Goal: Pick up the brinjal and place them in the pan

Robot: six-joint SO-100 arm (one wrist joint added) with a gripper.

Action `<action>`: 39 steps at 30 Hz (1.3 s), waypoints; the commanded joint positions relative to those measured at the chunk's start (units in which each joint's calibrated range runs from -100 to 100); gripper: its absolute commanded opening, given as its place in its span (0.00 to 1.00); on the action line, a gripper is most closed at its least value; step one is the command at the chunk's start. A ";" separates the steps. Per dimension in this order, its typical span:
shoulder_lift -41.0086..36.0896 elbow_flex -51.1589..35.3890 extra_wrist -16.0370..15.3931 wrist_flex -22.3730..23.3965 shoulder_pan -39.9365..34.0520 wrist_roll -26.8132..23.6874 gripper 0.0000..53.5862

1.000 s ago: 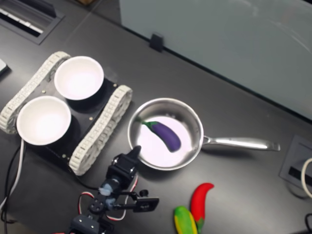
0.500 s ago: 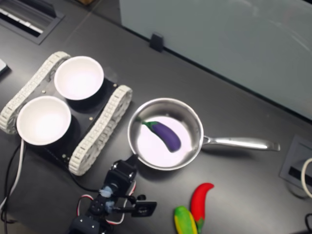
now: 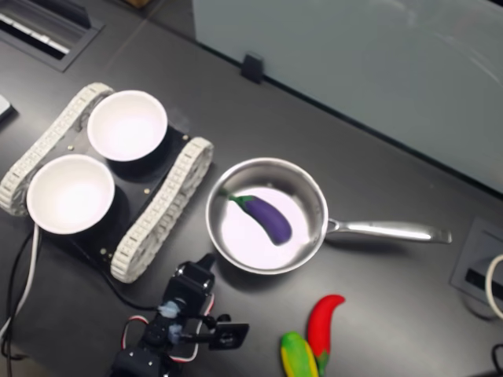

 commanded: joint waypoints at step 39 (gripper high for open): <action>-0.83 9.12 -1.09 1.04 4.75 -0.05 0.00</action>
